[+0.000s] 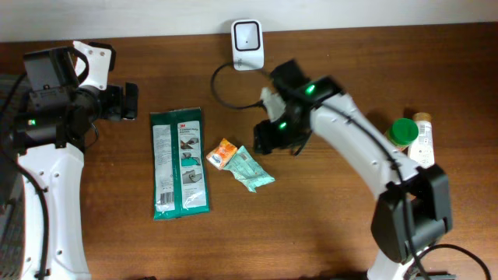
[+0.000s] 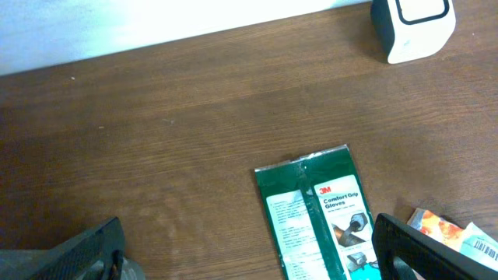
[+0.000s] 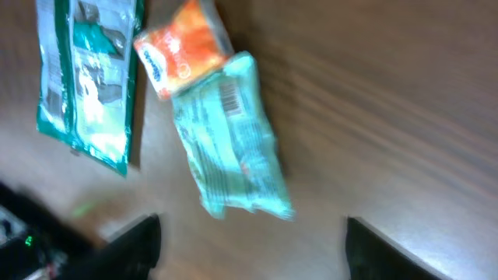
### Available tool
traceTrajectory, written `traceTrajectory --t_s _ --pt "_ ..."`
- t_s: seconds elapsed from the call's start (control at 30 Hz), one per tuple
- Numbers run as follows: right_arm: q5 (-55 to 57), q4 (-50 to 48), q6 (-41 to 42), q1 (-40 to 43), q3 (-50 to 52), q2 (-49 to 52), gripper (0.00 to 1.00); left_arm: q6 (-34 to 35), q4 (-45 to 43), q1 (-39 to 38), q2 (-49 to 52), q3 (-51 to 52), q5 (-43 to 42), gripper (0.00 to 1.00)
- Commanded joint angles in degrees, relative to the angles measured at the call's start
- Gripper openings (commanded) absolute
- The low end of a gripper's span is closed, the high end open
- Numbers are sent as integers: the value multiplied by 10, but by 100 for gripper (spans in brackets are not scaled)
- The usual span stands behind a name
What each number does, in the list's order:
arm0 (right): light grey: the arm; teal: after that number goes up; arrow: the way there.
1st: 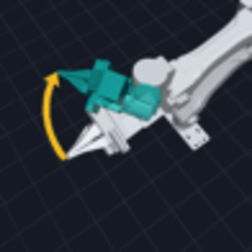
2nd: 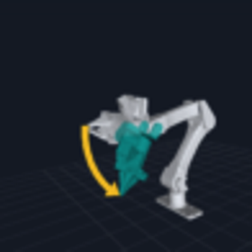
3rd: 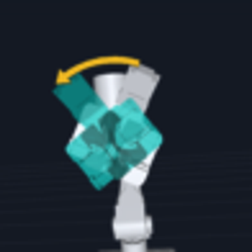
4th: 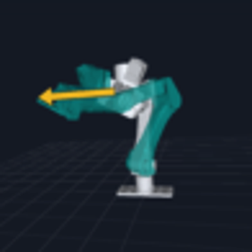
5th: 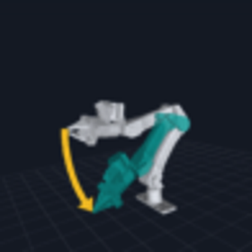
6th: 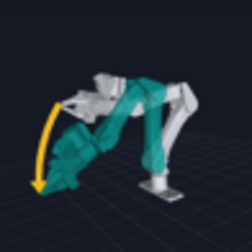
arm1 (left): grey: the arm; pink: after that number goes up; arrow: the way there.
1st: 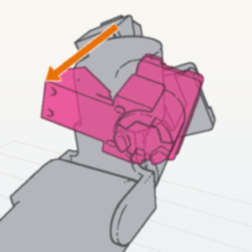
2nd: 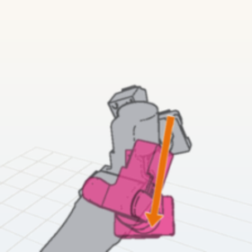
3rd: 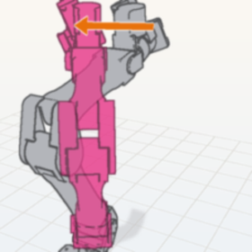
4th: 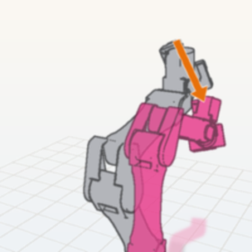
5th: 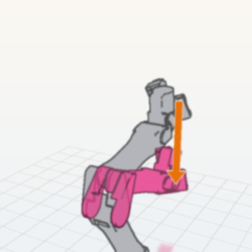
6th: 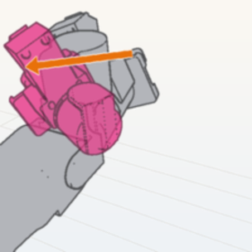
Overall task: Scan the item barcode
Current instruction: 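Reach the right gripper down and grasp the light-green glove packet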
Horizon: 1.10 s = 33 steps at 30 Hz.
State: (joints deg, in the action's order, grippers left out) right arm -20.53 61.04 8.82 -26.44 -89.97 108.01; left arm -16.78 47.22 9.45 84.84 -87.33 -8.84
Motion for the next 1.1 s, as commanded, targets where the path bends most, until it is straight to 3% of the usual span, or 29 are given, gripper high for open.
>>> traceTrajectory --t_s 0.0,0.17,0.4,0.53,0.6,0.67,0.77,0.83,1.07 --pt "-20 -72 96 -65 73 -5 39 -7 0 2 -5 -9 -8 99" --pt "-16 -200 218 -122 193 -5 25 -7 0 2 -5 -9 -8 99" --pt "-13 -169 215 -75 196 -5 25 -7 0 2 -5 -9 -8 99" --pt "-49 -146 139 -45 188 -13 26 -7 0 2 -5 -9 -8 99" --pt "-78 -113 99 -38 160 -26 34 -7 0 2 -5 -9 -8 99" --pt "-65 -48 64 -20 106 -44 53 -7 0 2 -5 -9 -8 99" --pt "-43 -44 67 25 94 -43 73 -7 0 2 -5 -9 -8 99" --pt "-43 -49 66 50 96 -20 77 -7 0 2 -5 -9 -8 99" --pt "-104 -90 65 55 96 109 77 -7 0 2 -5 -9 -8 99"
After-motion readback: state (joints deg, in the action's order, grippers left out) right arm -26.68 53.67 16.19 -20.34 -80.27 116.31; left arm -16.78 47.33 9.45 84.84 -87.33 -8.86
